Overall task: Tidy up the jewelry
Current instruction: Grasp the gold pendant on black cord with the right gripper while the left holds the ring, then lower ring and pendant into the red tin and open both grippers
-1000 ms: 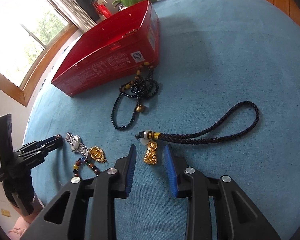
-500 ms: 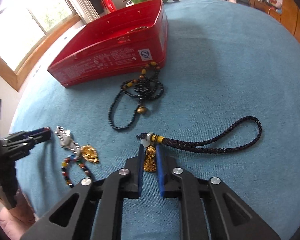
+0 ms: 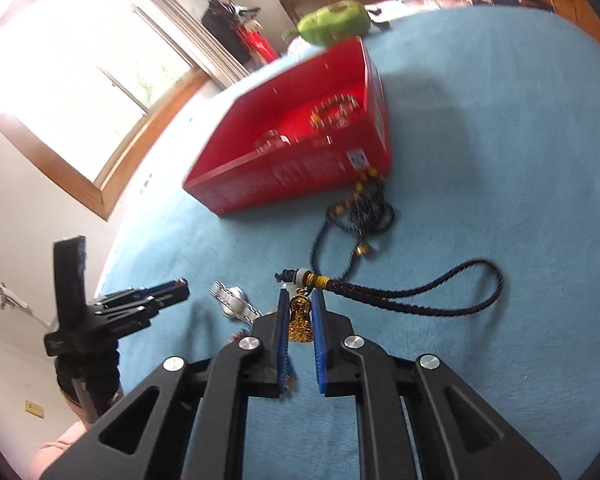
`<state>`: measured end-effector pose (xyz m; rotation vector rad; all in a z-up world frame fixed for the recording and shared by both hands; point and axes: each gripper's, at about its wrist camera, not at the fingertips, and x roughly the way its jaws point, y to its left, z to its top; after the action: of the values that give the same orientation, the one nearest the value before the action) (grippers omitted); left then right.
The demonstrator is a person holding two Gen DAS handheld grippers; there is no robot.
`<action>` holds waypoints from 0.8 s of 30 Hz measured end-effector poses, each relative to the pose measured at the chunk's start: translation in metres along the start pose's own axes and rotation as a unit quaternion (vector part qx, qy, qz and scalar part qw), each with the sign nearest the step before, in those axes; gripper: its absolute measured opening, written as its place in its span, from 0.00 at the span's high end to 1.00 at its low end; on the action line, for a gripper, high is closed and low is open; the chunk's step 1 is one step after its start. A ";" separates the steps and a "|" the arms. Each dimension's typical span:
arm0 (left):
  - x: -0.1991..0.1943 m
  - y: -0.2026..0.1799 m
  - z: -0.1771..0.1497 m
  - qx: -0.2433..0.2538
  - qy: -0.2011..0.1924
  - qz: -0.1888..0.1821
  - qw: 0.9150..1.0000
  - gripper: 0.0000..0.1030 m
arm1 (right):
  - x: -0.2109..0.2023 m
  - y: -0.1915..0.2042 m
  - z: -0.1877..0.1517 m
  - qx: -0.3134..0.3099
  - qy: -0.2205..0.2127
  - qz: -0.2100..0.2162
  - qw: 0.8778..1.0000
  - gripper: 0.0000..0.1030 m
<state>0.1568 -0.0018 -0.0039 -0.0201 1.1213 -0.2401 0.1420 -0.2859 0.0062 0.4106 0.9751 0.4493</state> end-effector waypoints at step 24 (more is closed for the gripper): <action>-0.057 -0.036 0.098 0.025 -0.093 0.001 0.995 0.72 | -0.044 0.070 0.123 -0.056 -0.124 0.050 0.989 0.90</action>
<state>0.2146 -0.0359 0.0945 0.0030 0.9303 -0.2579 0.2134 -0.2670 0.1350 0.4041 0.6876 0.5268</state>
